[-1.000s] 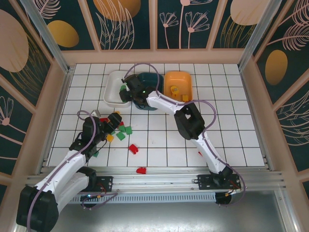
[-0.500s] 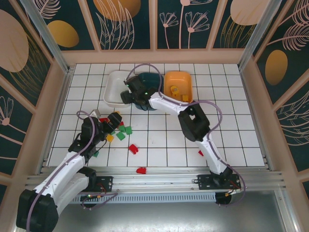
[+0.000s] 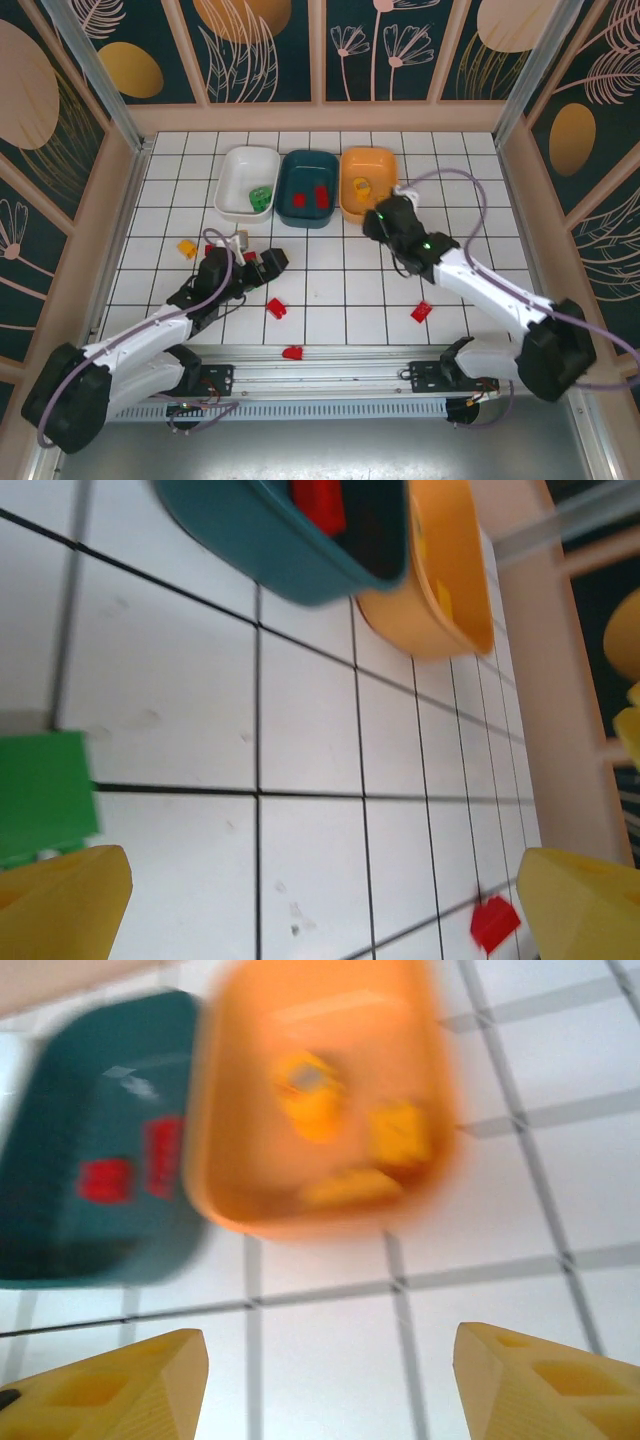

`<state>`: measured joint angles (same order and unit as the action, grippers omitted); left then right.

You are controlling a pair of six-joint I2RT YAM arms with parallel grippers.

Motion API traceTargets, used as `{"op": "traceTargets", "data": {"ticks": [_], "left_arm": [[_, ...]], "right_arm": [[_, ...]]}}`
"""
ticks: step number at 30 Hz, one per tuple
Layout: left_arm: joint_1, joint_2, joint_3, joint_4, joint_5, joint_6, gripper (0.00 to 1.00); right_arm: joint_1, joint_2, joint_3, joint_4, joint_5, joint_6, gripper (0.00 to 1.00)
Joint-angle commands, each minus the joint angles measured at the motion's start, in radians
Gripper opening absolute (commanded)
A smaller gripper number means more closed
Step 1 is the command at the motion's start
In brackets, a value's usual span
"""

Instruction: Sort the legos into containers by color

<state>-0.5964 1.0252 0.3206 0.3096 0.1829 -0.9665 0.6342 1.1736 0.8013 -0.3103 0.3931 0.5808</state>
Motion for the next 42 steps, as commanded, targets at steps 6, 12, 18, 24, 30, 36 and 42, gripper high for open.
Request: {"op": "traceTargets", "data": {"ticks": [6,12,18,24,30,36,42], "left_arm": [[-0.111,0.106,0.054,0.197,-0.018,0.036,0.98],[-0.123,0.142,0.042,0.225,-0.018,0.018,0.99],[-0.123,0.099,0.037,0.192,-0.04,0.023,0.99],[-0.123,0.092,0.039,0.179,-0.049,0.025,0.99],[-0.124,0.111,0.051,0.181,-0.047,0.021,0.99],[-0.123,0.096,0.044,0.168,-0.058,0.017,0.99],[-0.123,0.043,0.046,0.09,-0.143,0.014,0.99]], "right_arm": [[-0.127,-0.314,-0.245,-0.355,-0.021,0.379,0.75],[-0.131,-0.256,-0.308,-0.395,-0.086,0.493,0.76],[-0.121,-0.214,-0.336,-0.4,-0.148,0.539,0.75],[-0.104,-0.207,-0.39,-0.347,-0.205,0.528,0.67],[-0.093,-0.217,-0.407,-0.302,-0.198,0.506,0.44],[-0.093,-0.218,-0.404,-0.254,-0.193,0.451,0.22],[-0.079,-0.189,-0.323,-0.188,-0.15,0.354,0.15]]}}
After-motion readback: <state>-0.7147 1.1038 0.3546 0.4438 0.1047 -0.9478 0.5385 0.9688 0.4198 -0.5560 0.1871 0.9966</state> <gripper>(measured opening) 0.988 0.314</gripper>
